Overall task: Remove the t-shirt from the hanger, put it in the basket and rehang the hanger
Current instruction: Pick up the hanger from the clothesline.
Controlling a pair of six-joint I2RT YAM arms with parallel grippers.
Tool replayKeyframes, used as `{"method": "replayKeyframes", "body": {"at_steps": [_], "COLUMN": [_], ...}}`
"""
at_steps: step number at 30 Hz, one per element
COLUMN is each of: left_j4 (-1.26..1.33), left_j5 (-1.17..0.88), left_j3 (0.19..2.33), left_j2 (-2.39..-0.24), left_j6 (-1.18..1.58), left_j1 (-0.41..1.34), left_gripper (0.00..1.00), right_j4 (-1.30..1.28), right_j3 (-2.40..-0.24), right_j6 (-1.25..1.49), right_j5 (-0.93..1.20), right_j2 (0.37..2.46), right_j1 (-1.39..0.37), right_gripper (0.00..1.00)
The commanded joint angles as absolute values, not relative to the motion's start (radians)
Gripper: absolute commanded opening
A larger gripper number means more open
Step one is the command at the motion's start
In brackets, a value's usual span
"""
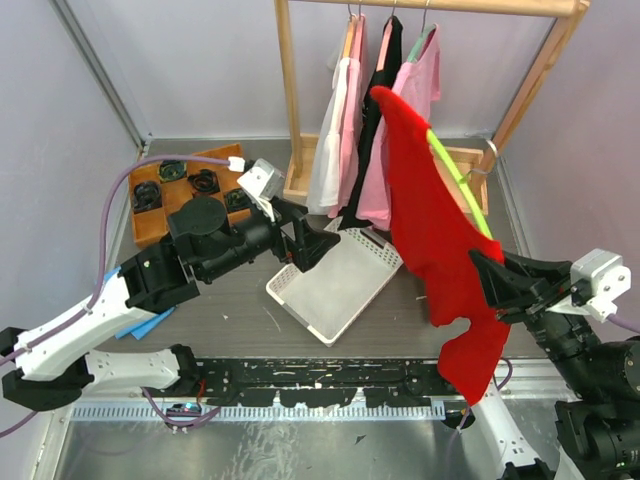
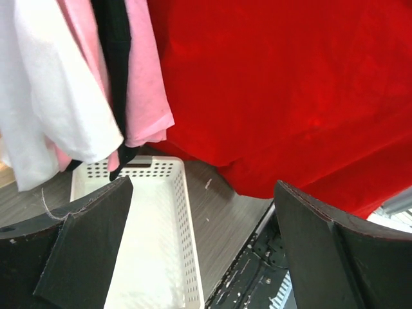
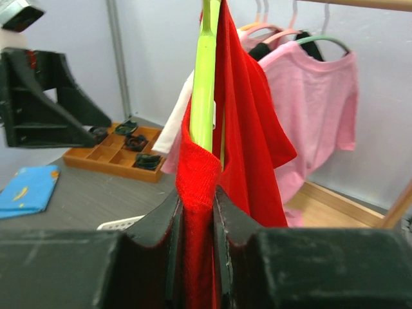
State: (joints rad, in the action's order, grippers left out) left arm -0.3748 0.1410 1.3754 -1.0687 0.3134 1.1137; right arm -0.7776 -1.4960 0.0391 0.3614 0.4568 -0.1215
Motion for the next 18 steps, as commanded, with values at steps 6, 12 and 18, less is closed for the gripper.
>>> {"method": "replayKeyframes", "body": {"at_steps": [6, 12, 18], "left_j4": [-0.416, -0.428, -0.423], "left_j5": [0.358, 0.397, 0.406], "left_j3": [1.305, 1.294, 1.297], "left_j2": [-0.991, -0.985, -0.993], "left_j6": [0.343, 0.347, 0.340], "left_j1": [1.122, 1.124, 1.124], "left_gripper": [0.98, 0.98, 0.98], "right_j4": [-0.621, -0.589, -0.578], "right_j3": [-1.413, -1.302, -1.265], "right_j6": [0.058, 0.084, 0.089], "right_j5": [0.660, 0.714, 0.705], "right_j2": [0.442, 0.425, 0.414], "right_j1": [-0.068, -0.049, -0.048], "right_gripper": [0.01, 0.01, 0.01]}}
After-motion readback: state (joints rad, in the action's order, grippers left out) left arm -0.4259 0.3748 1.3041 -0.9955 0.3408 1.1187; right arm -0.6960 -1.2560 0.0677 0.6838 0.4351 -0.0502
